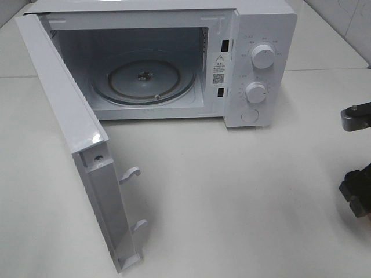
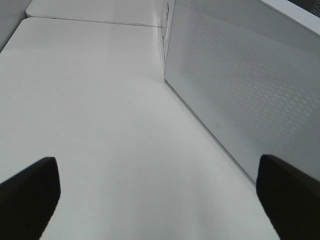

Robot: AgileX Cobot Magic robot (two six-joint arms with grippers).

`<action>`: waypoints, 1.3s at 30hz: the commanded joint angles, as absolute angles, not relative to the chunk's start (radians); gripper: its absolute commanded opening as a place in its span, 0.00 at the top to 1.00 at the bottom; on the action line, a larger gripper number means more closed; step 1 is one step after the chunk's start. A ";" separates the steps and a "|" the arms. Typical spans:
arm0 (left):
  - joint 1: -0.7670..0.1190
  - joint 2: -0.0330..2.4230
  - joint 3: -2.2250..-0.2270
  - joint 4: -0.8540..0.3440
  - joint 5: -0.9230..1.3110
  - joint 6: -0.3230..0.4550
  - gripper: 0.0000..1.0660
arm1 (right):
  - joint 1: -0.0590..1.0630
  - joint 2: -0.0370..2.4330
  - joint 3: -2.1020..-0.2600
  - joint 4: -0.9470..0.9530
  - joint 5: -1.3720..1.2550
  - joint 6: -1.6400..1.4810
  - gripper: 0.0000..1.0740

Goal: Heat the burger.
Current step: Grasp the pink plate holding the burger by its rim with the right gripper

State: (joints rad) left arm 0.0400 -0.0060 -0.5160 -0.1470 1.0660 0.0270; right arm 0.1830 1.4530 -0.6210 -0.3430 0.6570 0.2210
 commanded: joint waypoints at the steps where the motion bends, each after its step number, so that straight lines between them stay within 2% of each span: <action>1: 0.045 -0.016 -0.514 -0.146 1.068 0.025 0.06 | 0.157 1.502 -0.616 -0.356 0.622 0.244 0.25; 4: 0.045 -0.016 -0.514 -0.146 1.068 0.025 0.06 | 0.126 1.553 -0.616 -0.356 0.588 0.247 0.25; 21: 0.045 -0.011 -0.514 -0.146 1.068 0.025 0.06 | 0.126 1.665 -0.613 -0.354 0.535 0.239 0.29; 24: 0.045 -0.010 -0.514 -0.146 1.068 0.025 0.06 | 0.126 1.665 -0.613 -0.356 0.534 0.239 0.33; 26: 0.045 -0.010 -0.514 -0.146 1.068 0.025 0.06 | 0.126 1.665 -0.612 -0.356 0.534 0.239 0.41; 27: 0.045 -0.010 -0.514 -0.146 1.068 0.025 0.06 | 0.126 1.665 -0.612 -0.356 0.534 0.239 0.41; 28: 0.045 -0.010 -0.514 -0.146 1.068 0.025 0.06 | 0.126 1.665 -0.612 -0.356 0.532 0.239 0.51; 29: 0.045 -0.010 -0.514 -0.146 1.068 0.025 0.06 | 0.126 1.665 -0.612 -0.356 0.532 0.239 0.51; 30: 0.045 -0.010 -0.514 -0.146 1.068 0.025 0.06 | 0.126 1.665 -0.612 -0.356 0.532 0.239 0.60; 31: 0.045 -0.010 -0.514 -0.146 1.068 0.025 0.06 | 0.126 1.665 -0.612 -0.356 0.532 0.239 0.65; 32: 0.045 -0.010 -0.514 -0.146 1.068 0.025 0.06 | 0.126 1.665 -0.612 -0.356 0.532 0.239 0.65; 33: 0.045 -0.010 -0.514 -0.146 1.068 0.025 0.06 | 0.126 1.665 -0.612 -0.356 0.531 0.239 0.77; 34: 0.045 -0.010 -0.514 -0.146 1.068 0.025 0.06 | 0.126 1.665 -0.612 -0.356 0.531 0.239 0.77; 35: 0.045 -0.010 -0.514 -0.146 1.068 0.025 0.06 | 0.126 1.665 -0.612 -0.356 0.528 0.239 0.86; 37: 0.045 -0.010 -0.514 -0.146 1.068 0.025 0.06 | 0.126 1.665 -0.612 -0.356 0.526 0.239 0.89; 39: 0.045 -0.010 -0.514 -0.146 1.068 0.025 0.06 | 0.126 1.665 -0.612 -0.361 0.508 0.231 0.98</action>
